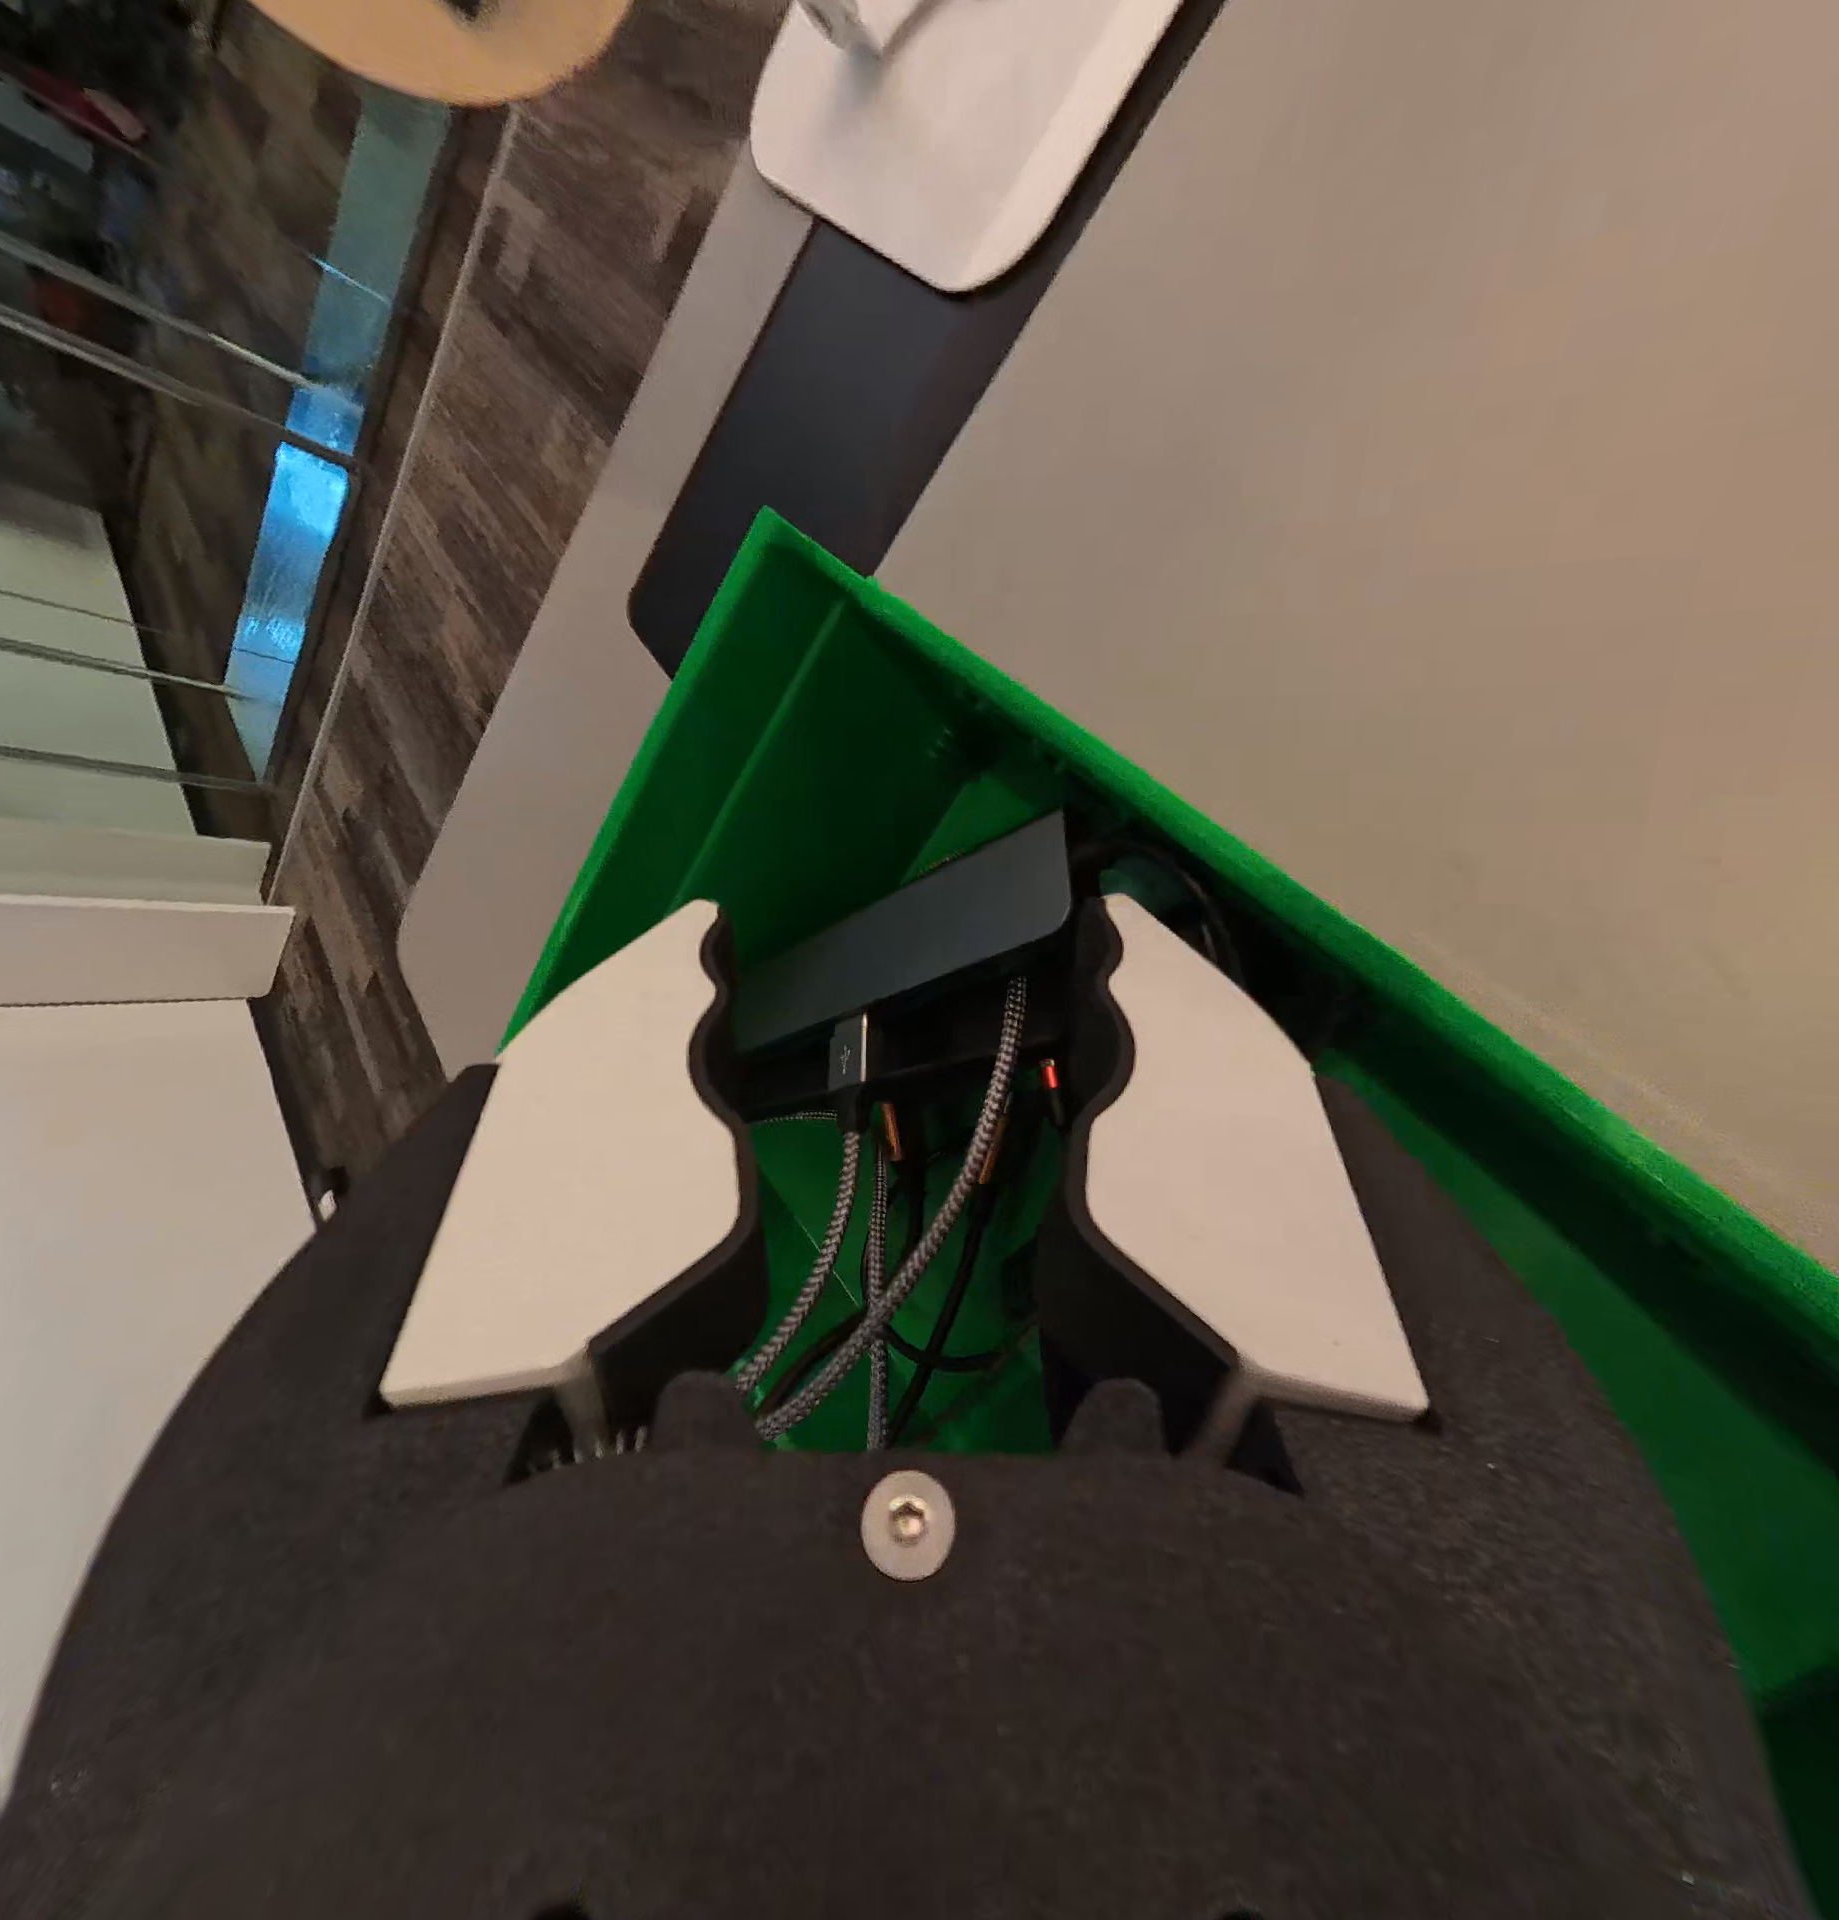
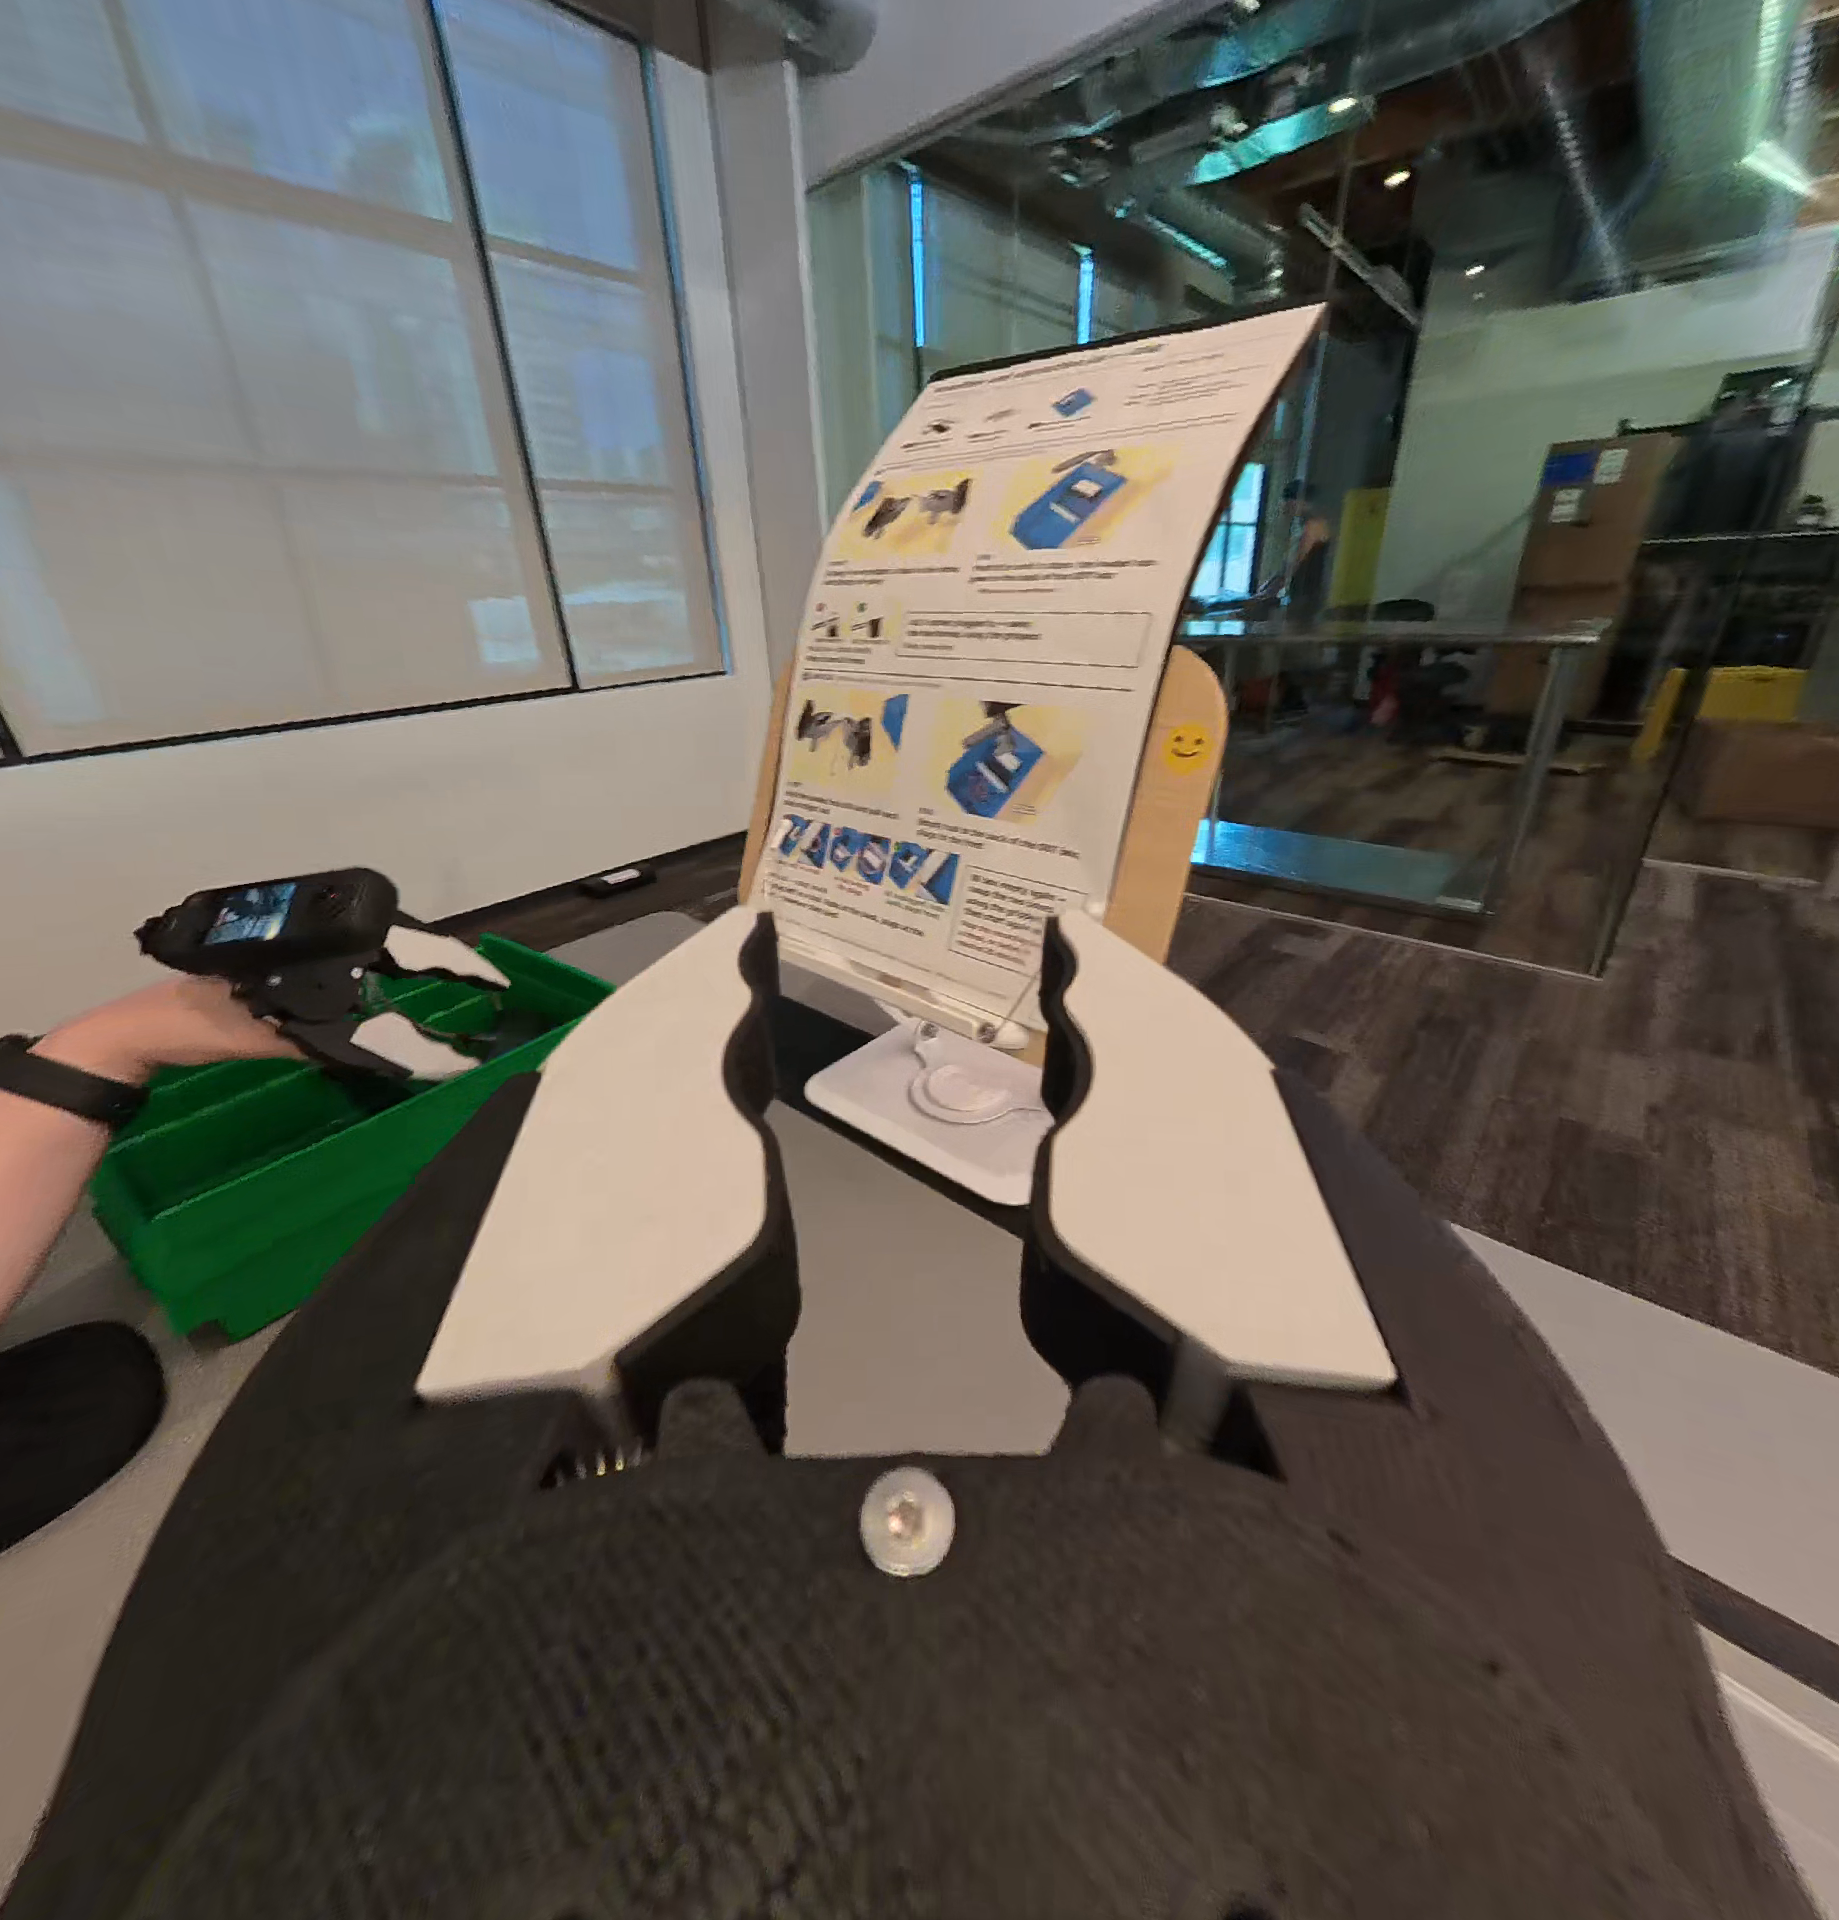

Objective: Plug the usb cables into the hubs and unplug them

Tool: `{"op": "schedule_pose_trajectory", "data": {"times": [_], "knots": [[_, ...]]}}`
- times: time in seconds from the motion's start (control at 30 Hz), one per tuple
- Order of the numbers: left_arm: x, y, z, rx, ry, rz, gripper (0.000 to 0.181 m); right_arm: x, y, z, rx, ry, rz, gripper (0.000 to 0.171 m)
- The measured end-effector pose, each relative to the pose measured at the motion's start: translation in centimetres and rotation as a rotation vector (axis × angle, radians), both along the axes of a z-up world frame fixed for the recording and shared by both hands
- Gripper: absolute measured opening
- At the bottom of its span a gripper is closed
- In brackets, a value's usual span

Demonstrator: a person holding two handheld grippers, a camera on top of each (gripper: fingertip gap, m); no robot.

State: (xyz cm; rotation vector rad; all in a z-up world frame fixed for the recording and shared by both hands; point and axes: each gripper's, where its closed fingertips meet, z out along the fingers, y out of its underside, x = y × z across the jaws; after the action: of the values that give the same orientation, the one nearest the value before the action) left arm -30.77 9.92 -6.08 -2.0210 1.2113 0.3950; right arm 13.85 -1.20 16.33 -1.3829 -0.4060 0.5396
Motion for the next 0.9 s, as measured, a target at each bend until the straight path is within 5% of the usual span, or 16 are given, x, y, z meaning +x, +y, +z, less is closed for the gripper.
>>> {"op": "schedule_pose_trajectory", "data": {"times": [0.67,0.9], "knots": [[-0.1,0.7,-3.1,-0.024,0.215,-0.131,0.027,-1.7,0.6,-1.4,-0.037,-0.088,0.016,0.047],[-0.5,0.8,2.0,0.134,0.116,-0.088,0.016,-1.5,0.5,-1.1,-0.026,-0.085,0.010,0.045]]}}
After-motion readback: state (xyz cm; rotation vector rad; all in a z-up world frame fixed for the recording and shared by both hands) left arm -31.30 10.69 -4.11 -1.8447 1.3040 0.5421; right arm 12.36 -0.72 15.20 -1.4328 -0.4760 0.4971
